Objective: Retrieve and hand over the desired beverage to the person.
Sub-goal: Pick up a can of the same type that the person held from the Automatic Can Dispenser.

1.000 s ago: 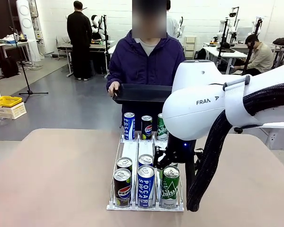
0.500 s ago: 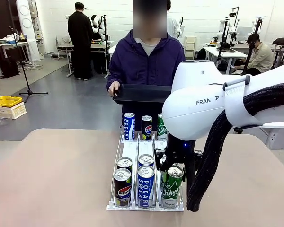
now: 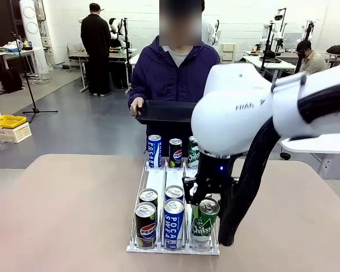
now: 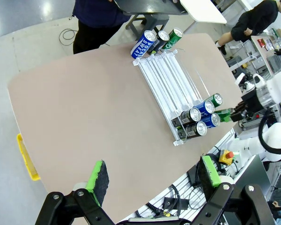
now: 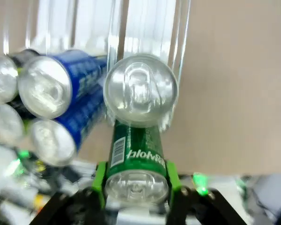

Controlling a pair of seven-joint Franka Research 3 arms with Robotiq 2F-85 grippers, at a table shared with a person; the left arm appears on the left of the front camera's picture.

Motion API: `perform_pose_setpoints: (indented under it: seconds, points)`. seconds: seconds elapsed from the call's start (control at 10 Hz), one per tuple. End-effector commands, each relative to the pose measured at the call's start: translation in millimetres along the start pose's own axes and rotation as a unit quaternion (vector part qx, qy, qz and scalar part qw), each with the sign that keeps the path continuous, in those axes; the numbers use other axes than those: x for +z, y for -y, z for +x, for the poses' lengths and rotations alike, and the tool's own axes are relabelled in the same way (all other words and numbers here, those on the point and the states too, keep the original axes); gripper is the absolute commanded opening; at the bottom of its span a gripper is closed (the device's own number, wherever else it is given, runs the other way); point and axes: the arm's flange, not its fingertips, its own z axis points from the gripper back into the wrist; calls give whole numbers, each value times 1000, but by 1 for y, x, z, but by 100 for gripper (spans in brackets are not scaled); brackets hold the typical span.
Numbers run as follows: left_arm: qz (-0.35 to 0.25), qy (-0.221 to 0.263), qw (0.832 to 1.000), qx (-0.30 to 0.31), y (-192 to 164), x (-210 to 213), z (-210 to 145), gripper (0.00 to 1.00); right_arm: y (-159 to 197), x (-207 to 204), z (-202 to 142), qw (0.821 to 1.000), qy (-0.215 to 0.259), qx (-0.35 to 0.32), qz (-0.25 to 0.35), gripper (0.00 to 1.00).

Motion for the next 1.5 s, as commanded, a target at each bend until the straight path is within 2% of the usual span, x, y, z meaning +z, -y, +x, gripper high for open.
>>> perform_pose_setpoints:
  seconds: [0.0,0.3,0.4,0.6,0.8,1.0,1.1,1.2,1.4]
  points:
    - [-6,1,1000,-7,-1,2,1,100,-1,79,-24,1000,-28,-7,7,42]
    - [-6,1,1000,-7,-1,2,1,100,-15,187,-27,998,40,-44,-21,42]
    - [-6,1,1000,-7,-1,2,1,100,-18,219,-17,997,55,-55,-22,42]
    - [-6,1,1000,-7,-1,2,1,100,-24,248,20,996,52,-62,-23,42]
    - [-6,1,1000,-7,-1,2,1,100,-24,252,67,997,31,-62,-45,42]
    - [-6,1,1000,-7,-1,2,1,100,-23,249,92,998,11,-51,-40,42]
    - [-6,1,1000,-7,-1,2,1,100,-19,248,97,998,8,-44,-35,42]
    - [-6,1,1000,-7,-1,2,1,100,-11,223,89,998,21,-49,-35,42]
    - [-6,1,1000,-7,-1,2,1,100,-11,223,89,998,21,-49,-35,42]
